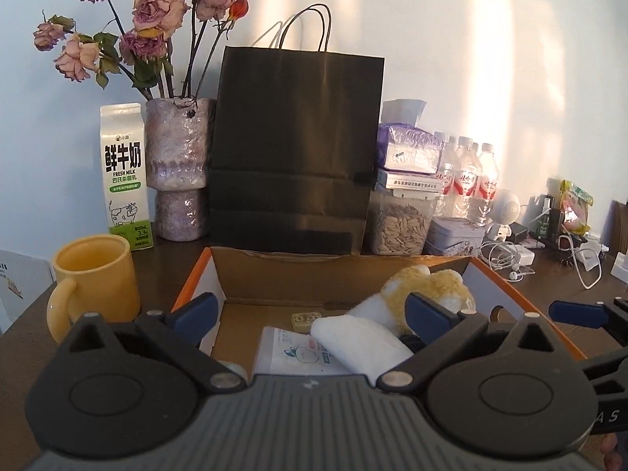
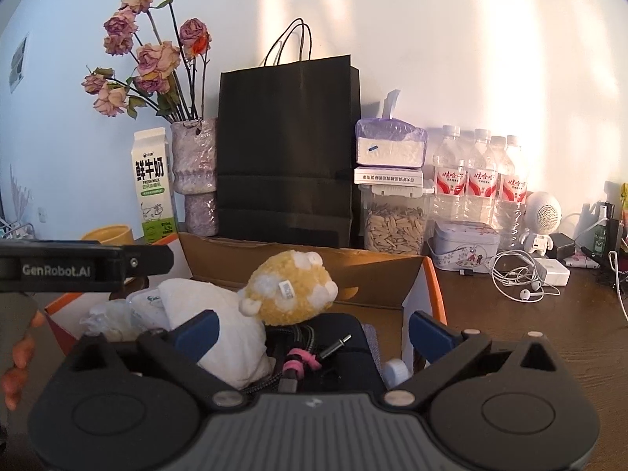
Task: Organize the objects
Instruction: 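Open both tools to release the caps into the box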
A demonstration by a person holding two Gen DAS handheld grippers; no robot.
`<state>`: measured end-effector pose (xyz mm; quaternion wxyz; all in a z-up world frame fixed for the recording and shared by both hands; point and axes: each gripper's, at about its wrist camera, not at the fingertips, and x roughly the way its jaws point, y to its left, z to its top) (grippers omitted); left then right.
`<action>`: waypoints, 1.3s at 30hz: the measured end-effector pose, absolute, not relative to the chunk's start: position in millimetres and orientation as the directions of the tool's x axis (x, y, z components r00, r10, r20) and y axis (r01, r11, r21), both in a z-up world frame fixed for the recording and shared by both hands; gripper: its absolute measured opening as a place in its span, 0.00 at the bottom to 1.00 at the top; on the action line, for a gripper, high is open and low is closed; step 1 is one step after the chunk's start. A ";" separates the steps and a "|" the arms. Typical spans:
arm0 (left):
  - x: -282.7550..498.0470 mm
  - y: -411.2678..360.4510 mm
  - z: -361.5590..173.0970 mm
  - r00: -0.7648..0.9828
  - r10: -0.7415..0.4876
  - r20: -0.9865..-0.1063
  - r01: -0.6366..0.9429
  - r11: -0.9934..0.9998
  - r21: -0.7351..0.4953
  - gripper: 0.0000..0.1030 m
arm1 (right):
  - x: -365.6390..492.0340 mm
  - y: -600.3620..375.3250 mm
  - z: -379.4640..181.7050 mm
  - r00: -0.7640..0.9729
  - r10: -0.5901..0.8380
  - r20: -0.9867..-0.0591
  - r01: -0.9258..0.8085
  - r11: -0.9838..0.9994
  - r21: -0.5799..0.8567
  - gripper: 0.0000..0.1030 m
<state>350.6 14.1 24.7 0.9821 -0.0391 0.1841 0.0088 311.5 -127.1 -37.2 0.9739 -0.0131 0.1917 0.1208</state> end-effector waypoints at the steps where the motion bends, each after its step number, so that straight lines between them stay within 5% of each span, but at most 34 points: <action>1: 350.5 13.9 24.0 0.931 0.002 -0.364 -0.030 0.997 -0.073 1.00 | 311.6 -127.4 -37.2 0.898 0.229 -0.377 -0.239 0.971 0.022 1.00; 39: 298.2 8.2 24.7 0.923 0.024 -0.383 -0.057 0.995 -0.077 1.00 | 273.3 -126.4 -33.3 0.904 0.248 -0.347 -0.262 0.965 0.006 1.00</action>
